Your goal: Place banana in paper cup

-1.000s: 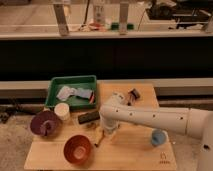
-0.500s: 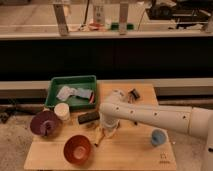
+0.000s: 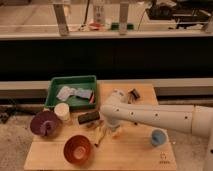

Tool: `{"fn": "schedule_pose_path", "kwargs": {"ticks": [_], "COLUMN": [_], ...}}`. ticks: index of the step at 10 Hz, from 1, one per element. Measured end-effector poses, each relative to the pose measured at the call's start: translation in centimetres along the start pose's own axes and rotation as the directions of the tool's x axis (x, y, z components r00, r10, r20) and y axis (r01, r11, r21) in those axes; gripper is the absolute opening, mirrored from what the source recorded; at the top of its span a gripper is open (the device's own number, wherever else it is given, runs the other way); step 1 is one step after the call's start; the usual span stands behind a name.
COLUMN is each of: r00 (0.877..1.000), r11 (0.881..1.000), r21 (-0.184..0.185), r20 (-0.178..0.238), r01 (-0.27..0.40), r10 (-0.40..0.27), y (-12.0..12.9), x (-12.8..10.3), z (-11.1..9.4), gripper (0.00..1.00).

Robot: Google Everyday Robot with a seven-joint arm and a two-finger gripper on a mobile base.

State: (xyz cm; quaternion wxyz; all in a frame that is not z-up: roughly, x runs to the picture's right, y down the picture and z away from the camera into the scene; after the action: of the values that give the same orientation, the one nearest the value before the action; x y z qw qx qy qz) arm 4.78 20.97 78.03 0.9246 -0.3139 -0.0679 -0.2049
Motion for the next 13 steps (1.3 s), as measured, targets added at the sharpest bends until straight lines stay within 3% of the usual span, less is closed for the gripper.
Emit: {"fn": "schedule_pose_path", "kwargs": {"ticks": [1, 3, 5, 7, 8, 10, 13], "r00": [1.000, 0.999, 0.995, 0.988, 0.979, 0.963, 0.935], "r11": [1.000, 1.000, 1.000, 0.997, 0.989, 0.970, 0.945], "r21": [-0.001, 0.000, 0.012, 0.066, 0.117, 0.158, 0.149], "r20": [-0.004, 0.033, 0.097, 0.151, 0.169, 0.168, 0.165], "r01": [-0.014, -0.024, -0.015, 0.033, 0.092, 0.187, 0.291], "r10": [0.014, 0.024, 0.014, -0.043, -0.111, -0.213, -0.314], "y": [0.1, 0.0, -0.3, -0.7, -0.9, -1.4, -1.6], "x": [0.5, 0.7, 0.6, -0.3, -1.1, -2.5, -4.6], "z": [0.0, 0.1, 0.4, 0.2, 0.1, 0.8, 4.2], "gripper": [0.71, 0.80, 0.80, 0.80, 0.80, 0.80, 0.80]}}
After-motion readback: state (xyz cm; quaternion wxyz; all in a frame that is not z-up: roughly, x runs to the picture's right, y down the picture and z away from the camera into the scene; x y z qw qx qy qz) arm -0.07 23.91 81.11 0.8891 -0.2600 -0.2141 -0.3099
